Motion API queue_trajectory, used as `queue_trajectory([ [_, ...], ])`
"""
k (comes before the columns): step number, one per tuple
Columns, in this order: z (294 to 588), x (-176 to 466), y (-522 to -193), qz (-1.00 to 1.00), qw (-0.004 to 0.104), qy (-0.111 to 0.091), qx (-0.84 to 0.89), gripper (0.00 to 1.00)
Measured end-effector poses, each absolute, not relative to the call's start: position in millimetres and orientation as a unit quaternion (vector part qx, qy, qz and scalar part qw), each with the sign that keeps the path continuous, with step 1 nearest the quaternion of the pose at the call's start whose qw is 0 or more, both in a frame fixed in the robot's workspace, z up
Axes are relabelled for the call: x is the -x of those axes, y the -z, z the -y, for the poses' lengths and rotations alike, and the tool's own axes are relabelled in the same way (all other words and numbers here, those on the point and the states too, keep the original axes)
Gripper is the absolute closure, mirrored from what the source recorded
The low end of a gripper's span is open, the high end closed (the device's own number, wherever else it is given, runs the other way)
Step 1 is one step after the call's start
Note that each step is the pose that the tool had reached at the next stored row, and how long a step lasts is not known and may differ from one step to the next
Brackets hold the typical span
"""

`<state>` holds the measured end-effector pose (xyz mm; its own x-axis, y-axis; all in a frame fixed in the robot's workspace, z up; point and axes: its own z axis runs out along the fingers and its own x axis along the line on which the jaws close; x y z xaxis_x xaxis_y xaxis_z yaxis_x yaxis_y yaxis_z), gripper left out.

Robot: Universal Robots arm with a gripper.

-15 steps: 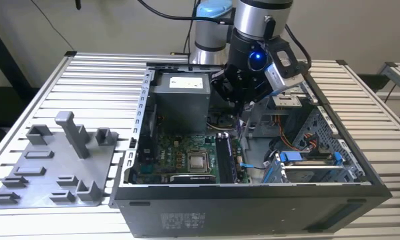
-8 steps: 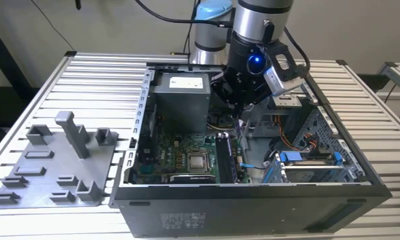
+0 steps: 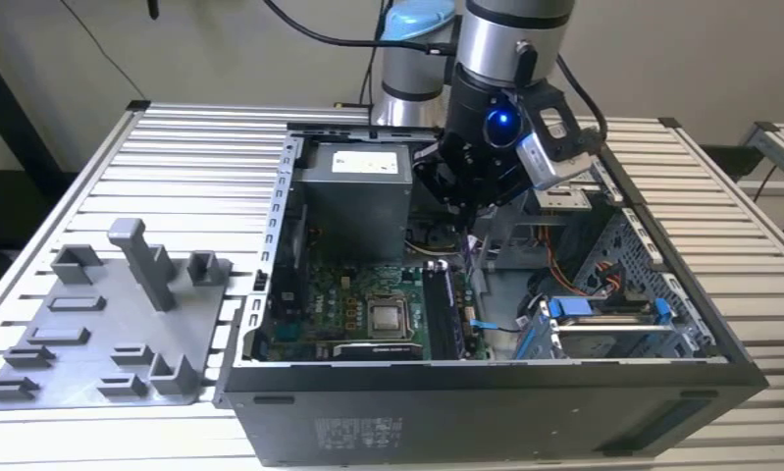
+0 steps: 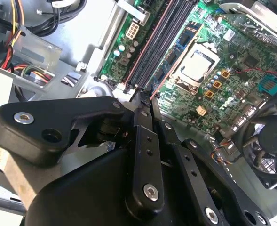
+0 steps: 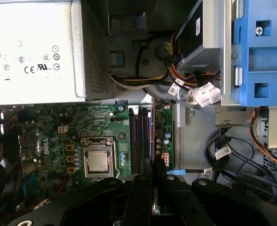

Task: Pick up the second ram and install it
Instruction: 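Insert the second ram into the second slot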

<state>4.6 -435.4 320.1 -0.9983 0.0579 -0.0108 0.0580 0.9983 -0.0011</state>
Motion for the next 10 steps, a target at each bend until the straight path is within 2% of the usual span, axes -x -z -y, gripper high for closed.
queue_trajectory([
  [10, 436.0, -4.6, -314.9, -1.0, 0.005, 0.001, -0.029, 0.86],
])
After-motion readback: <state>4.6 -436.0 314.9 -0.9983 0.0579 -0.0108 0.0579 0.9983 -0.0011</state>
